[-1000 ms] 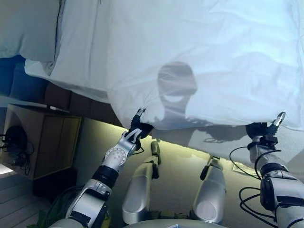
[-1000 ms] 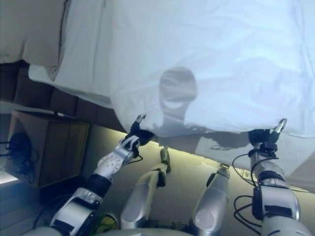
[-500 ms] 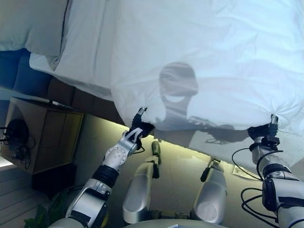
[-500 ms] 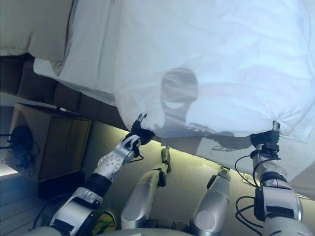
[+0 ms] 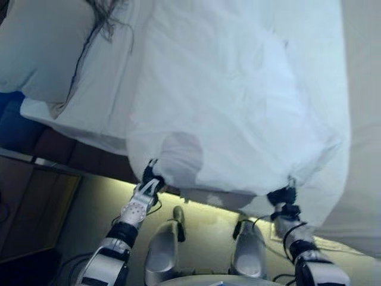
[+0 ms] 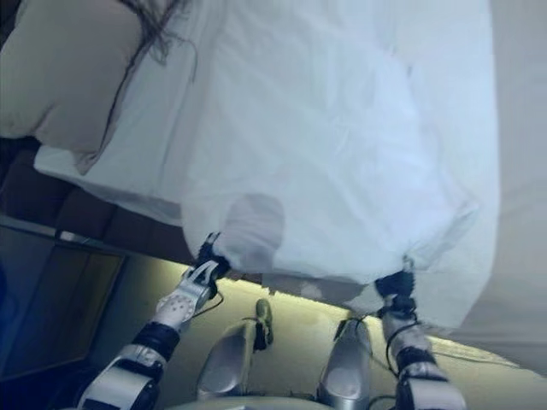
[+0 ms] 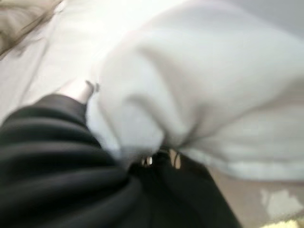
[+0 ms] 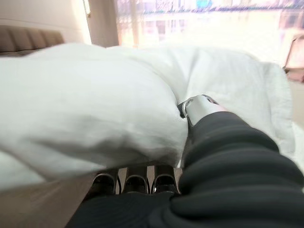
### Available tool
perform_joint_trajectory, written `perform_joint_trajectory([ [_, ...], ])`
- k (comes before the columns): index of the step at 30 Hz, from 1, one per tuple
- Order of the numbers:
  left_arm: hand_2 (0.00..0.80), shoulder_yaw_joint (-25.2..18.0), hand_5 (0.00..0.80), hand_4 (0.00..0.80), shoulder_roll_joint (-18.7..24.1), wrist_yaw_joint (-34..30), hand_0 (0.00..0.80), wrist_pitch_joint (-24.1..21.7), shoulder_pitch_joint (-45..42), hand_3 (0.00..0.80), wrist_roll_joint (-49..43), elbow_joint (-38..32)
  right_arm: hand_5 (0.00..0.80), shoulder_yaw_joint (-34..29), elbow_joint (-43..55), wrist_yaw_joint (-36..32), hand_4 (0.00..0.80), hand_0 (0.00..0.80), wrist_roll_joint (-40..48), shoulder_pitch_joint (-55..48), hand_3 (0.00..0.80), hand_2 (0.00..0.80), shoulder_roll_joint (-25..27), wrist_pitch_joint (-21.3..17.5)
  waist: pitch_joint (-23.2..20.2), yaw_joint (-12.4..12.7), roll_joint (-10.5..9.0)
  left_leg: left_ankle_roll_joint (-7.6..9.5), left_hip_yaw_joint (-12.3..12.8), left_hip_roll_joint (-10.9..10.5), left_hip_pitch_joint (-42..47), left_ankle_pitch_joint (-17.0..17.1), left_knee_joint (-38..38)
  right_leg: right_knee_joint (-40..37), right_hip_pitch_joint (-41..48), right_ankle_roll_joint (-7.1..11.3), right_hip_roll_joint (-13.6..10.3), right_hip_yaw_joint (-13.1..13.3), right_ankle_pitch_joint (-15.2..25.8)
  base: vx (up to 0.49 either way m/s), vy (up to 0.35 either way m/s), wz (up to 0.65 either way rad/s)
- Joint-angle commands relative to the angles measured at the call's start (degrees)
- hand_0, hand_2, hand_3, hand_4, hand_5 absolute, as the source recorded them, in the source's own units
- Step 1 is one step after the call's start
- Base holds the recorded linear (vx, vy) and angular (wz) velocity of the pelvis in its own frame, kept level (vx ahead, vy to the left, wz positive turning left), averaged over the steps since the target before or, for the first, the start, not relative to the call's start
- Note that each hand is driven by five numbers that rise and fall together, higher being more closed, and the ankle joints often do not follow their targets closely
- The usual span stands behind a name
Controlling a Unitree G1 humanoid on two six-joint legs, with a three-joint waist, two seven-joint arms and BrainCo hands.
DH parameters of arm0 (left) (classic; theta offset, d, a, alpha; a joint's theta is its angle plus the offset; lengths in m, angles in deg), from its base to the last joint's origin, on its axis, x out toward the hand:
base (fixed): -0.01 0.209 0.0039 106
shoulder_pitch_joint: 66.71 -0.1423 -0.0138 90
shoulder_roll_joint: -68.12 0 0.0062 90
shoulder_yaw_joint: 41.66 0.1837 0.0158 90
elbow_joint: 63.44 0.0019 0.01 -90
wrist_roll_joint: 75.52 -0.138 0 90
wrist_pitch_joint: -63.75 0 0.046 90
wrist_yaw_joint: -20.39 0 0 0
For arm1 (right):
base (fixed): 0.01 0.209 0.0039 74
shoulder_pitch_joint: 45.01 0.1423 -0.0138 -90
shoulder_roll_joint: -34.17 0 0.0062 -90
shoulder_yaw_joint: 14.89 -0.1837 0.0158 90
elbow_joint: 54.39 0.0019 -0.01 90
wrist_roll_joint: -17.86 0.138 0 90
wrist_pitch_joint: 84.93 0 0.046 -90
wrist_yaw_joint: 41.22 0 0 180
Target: Make the bed neatly
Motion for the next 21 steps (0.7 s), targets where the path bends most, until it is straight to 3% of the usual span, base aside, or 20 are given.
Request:
perform_joint_trajectory([
  [1,0.8,-2.39,0.8,0.8,-2.99,-4.88,0.8,-1.69,3.37,0.8,1.44,0.92,0.8,3.22,5.18,0.95,0.8,0.8,1.7,-0.03,0.8,0.8,1.71,-4.15,-2.31,-1.21,0.53,-2.17,-0.53,-0.13,-0.89,5.52,3.93,-6.7,3.66,1.72,3.94,0.42,8.25,0.031,-0.022,-0.06],
  [3,0.8,-3.59,0.8,0.8,-3.15,-6.12,0.8,-1.51,1.38,0.8,0.05,0.69,0.8,4.7,8.45,4.73,0.8,0.8,-0.63,-0.05,0.8,0.8,1.67,-5.29,-2.15,-1.88,0.78,-4.26,-3.36,1.95,-2.83,8.87,9.54,-9.65,5.04,0.4,4.93,3.14,9.22,0.043,0.084,-0.15],
  [4,0.8,-4.21,0.8,0.8,-2.82,-6.68,0.8,-0.5,-0.73,0.8,0.77,-0.07,0.8,5.05,10.24,6.46,0.8,0.8,-1.73,-0.37,0.8,0.8,1.99,-5.89,-2.52,-2.28,1.22,-4.5,-4.1,4.17,-1.94,8.57,9.32,-9.24,4.83,0.31,4.74,4.6,9.0,0.081,0.201,-0.28],
  [7,0.8,-5.11,0.8,0.8,-3.38,-8.39,0.8,0.89,-5.08,0.8,0.27,-0.64,0.8,3.44,12.83,7.56,0.8,0.8,-3.58,-3.07,0.8,0.8,2.15,-6.0,-4.48,-2.89,3.28,-5.96,-5.1,8.88,2.01,11.14,2.98,-8.67,5.54,0.61,4.62,6.97,7.25,0.168,0.342,-0.36],
  [9,0.8,-5.56,0.8,0.8,-4.72,-8.85,0.8,2.16,-6.29,0.8,0.49,-0.41,0.8,1.49,12.98,8.68,0.8,0.8,-4.51,-3.86,0.8,0.8,2.93,-5.81,-5.97,-3.36,5.26,-7.69,-7.5,13.08,5.53,14.74,-3.71,-8.14,5.87,1.45,3.46,8.66,6.21,0.193,0.552,-0.07],
  [12,0.8,-5.25,0.8,0.8,-6.85,-9.59,0.8,2.96,-7.41,0.8,0.77,0.55,0.8,-0.43,11.93,9.54,0.8,0.8,-6.06,-3.34,0.8,0.8,3.7,-5.65,-7.17,-3.71,7.3,-9.59,-10.08,16.11,9.99,17.78,-11.17,-6.83,5.83,3.25,0.42,10.96,5.02,0.124,0.629,-0.01],
  [15,0.8,-4.98,0.8,0.8,-8.07,-10.19,0.8,4.09,-7.37,0.8,1.35,1.0,0.8,-0.95,11.18,10.61,0.8,0.8,-7.03,-1.06,0.8,0.8,4.44,-7.02,-7.9,-4.06,8.69,-11.2,-11.43,16.67,11.63,17.6,-13.12,-6.33,5.25,6.16,-4.3,14.01,5.32,0.066,0.658,-0.11],
  [16,0.8,-4.98,0.8,0.8,-8.23,-10.08,0.8,4.69,-7.4,0.8,0.41,0.75,0.8,-1.2,11.12,11.02,0.8,0.8,-7.12,-0.62,0.8,0.8,4.66,-7.36,-8.05,-4.15,8.85,-11.43,-10.79,16.14,11.66,16.11,-12.26,-6.52,5.48,7.45,-6.06,14.83,5.84,0.071,0.539,-0.16],
  [18,0.8,-4.39,0.8,0.8,-8.04,-9.13,0.8,6.1,-6.79,0.8,-2.05,-0.12,0.8,-2.11,11.48,11.51,0.8,0.8,-6.82,-1.21,0.8,0.8,4.85,-8.27,-8.58,-4.24,7.83,-10.39,-6.81,13.81,10.84,8.4,-8.18,-8.55,7.24,10.66,-11.16,14.52,8.84,0.041,0.392,-0.02],
  [19,0.8,-3.89,0.8,0.8,-7.65,-8.58,0.8,6.82,-6.45,0.8,-3.16,-0.63,0.8,-2.48,11.93,11.39,0.8,0.8,-6.98,-1.89,0.8,0.8,4.71,-8.92,-8.73,-3.99,7.3,-9.91,-6.15,12.62,10.15,6.02,-5.6,-10.03,8.05,10.82,-12.68,13.98,10.77,0.033,0.269,0.22],
  [21,0.8,-3.52,0.8,0.8,-5.89,-6.83,0.8,7.96,-6.04,0.8,-4.62,-1.02,0.8,-3.41,12.83,11.43,0.8,0.8,-8.05,-3.28,0.8,0.8,3.59,-9.19,-8.98,-2.99,5.66,-8.61,-8.23,8.96,8.76,2.01,-1.46,-13.72,9.25,10.82,-15.08,14.63,16.4,0.03,0.175,0.16],
])
